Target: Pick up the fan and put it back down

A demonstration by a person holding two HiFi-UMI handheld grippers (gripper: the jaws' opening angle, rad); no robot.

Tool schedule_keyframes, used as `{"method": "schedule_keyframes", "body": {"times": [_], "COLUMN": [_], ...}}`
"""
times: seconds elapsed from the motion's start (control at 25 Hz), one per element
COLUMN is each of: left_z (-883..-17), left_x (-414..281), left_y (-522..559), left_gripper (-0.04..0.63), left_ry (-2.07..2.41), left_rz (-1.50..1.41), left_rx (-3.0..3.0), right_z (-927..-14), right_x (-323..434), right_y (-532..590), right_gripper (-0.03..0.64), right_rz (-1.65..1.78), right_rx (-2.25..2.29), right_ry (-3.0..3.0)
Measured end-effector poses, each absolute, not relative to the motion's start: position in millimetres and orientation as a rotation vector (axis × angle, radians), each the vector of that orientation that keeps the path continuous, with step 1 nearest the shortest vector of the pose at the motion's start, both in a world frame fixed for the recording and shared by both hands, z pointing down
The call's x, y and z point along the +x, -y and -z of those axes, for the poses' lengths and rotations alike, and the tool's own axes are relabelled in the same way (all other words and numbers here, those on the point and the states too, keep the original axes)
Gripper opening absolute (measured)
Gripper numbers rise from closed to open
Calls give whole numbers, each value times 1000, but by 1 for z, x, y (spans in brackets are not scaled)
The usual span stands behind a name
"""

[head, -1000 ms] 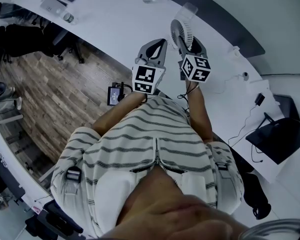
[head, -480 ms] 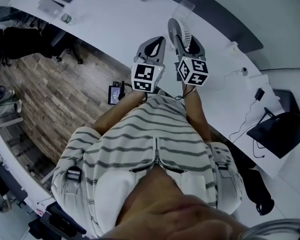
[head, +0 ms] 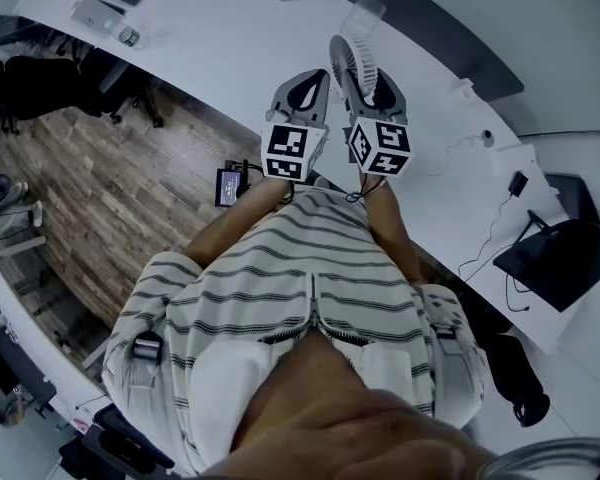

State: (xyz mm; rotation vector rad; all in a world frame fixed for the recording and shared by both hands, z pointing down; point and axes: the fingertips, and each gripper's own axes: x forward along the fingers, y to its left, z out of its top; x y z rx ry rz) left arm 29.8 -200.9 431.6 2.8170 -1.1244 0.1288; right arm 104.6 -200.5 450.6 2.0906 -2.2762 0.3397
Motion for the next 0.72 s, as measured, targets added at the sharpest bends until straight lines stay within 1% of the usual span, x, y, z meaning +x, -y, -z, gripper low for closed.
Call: {"method": "schedule_keyframes", "body": {"times": [0.72], "left_z": [-431], "left_x": [36], "left_y": [201], "left_gripper": [8], "left_ry": [1119], "left_rz": [-145], "left_rx": [2849], "right_z": [-445], "right_x": [106], "right_y": [199], "right_gripper": [222], "right_rz": [-315], "right_rx": [2097], "right_ry": [2278]}}
